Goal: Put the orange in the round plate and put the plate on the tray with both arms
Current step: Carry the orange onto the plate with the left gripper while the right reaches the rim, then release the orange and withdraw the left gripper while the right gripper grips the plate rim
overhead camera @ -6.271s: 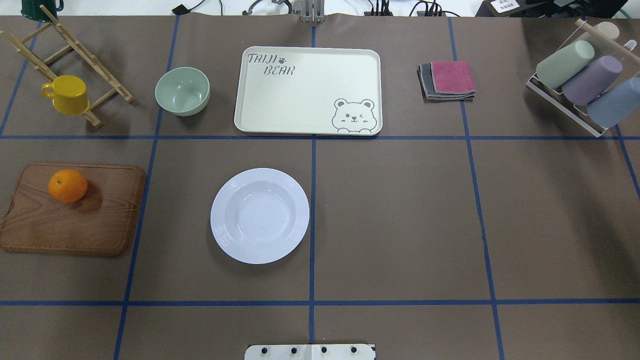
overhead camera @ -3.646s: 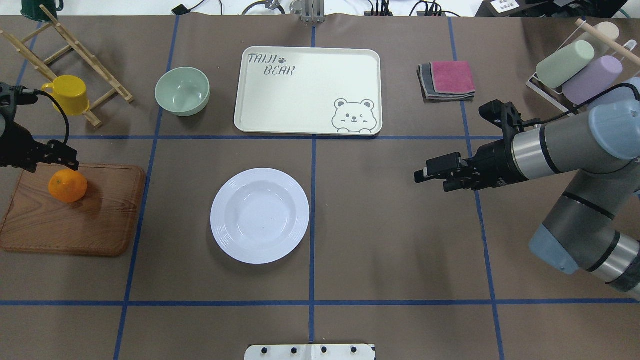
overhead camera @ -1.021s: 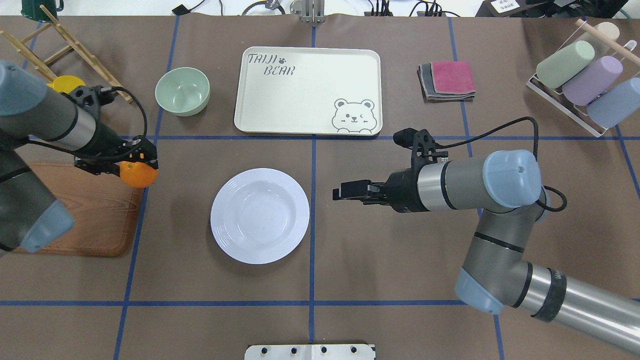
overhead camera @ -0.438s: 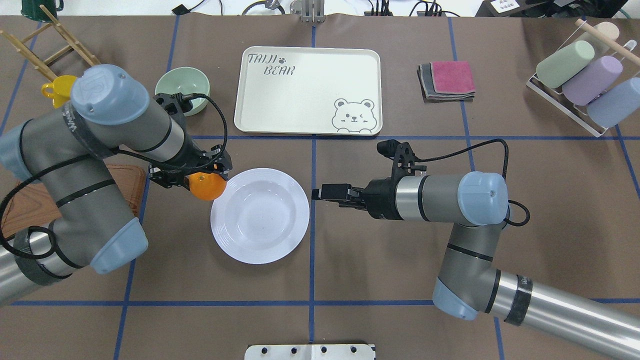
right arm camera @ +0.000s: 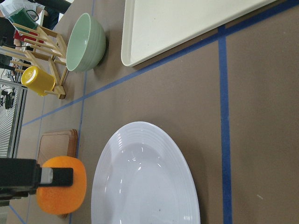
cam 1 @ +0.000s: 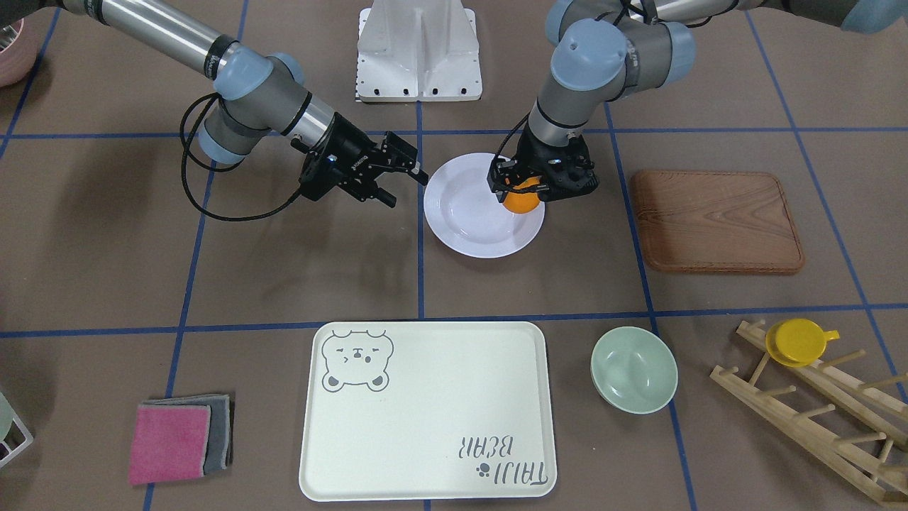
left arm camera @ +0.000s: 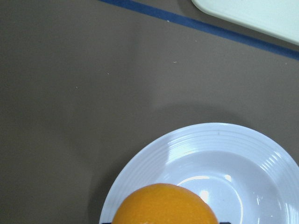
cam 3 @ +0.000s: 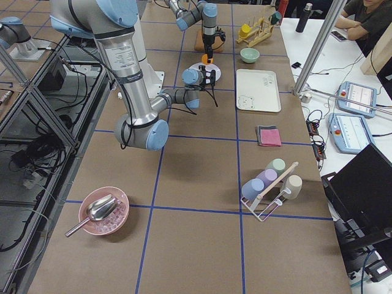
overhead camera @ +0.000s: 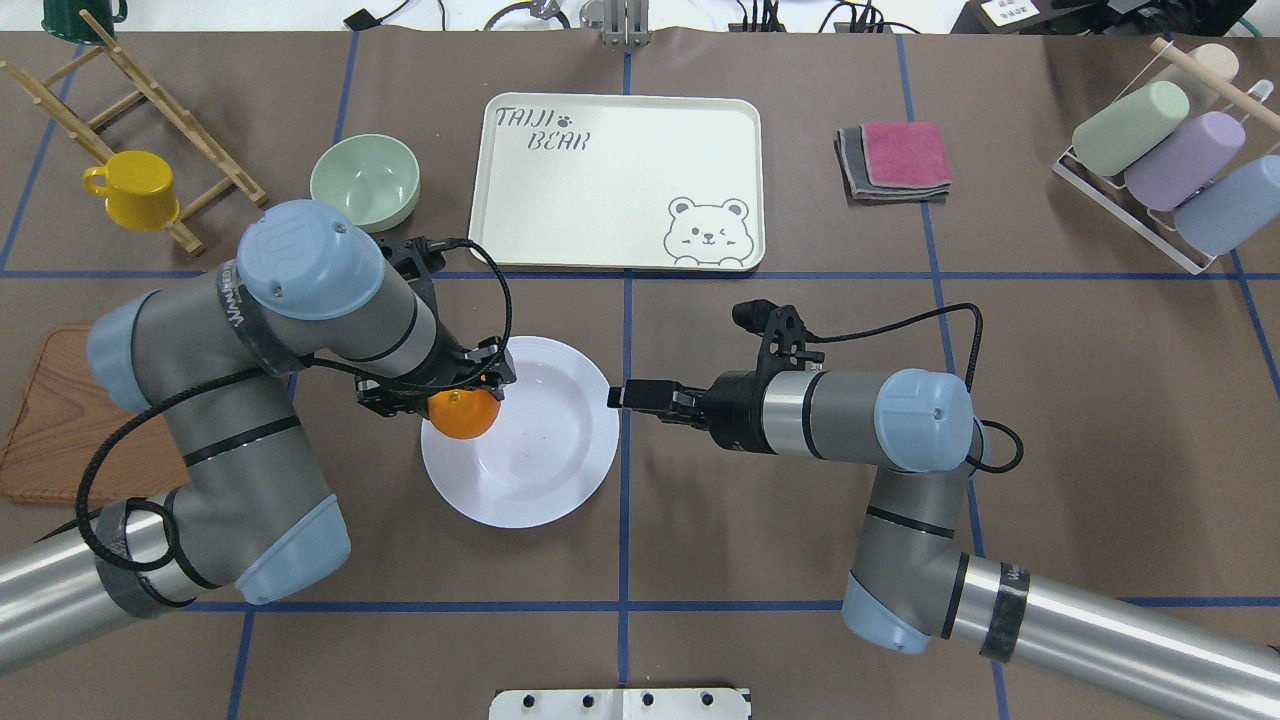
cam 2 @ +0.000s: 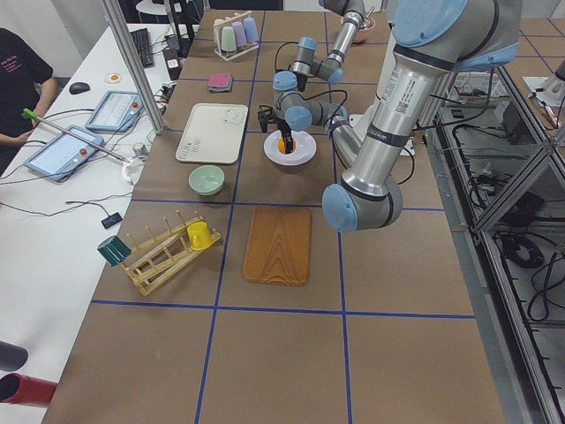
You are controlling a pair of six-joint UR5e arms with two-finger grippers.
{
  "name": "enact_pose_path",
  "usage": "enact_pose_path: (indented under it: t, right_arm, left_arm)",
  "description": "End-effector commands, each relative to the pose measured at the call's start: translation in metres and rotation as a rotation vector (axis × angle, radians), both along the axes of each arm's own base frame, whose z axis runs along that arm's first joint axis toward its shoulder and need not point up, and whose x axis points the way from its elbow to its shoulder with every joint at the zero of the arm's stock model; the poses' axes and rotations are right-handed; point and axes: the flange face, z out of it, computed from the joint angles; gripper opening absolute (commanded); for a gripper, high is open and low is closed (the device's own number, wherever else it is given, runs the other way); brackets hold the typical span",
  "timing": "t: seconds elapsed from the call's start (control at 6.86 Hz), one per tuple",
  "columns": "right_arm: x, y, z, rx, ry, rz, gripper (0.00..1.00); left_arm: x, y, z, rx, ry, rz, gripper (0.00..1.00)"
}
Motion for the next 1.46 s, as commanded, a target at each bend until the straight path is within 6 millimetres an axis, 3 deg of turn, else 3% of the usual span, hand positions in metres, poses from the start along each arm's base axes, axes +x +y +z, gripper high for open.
enact_pose_path:
  t: [0.0,0.15,0.44,0.58,0.88,1.17,1.31]
  right_arm:
    - [-0.01,0.006,-0.001,-0.004,0.003,0.016,0.92]
    - [-0.016,0.011,-0.002,-0.007,0.003,0.021,0.92]
    - [-0.028,0.012,-0.004,-0.033,0.001,0.012,0.92]
    - [-0.033,0.011,-0.007,-0.063,-0.007,0.009,0.91]
    - [-0.049,0.017,-0.006,-0.067,0.005,-0.007,0.9]
    - [-0.065,0.019,-0.013,-0.068,0.007,-0.01,0.89]
    - [-0.067,0.021,-0.015,-0.068,0.005,-0.009,0.8]
  left_arm:
    - [0.013,0.0,-0.006,-0.006,0.001,-0.003,0.88]
    - [0.013,0.0,-0.003,-0.006,-0.003,-0.004,0.98]
    - [0.006,-0.001,-0.005,0.004,0.004,-0.007,0.98]
    - [-0.013,-0.002,-0.007,0.017,0.02,-0.015,0.98]
    - [-0.068,-0.008,0.011,0.09,0.013,-0.007,0.98]
    - [-0.106,-0.026,0.024,0.102,0.018,0.011,0.98]
    - [-0.137,-0.043,0.033,0.083,0.041,0.027,0.98]
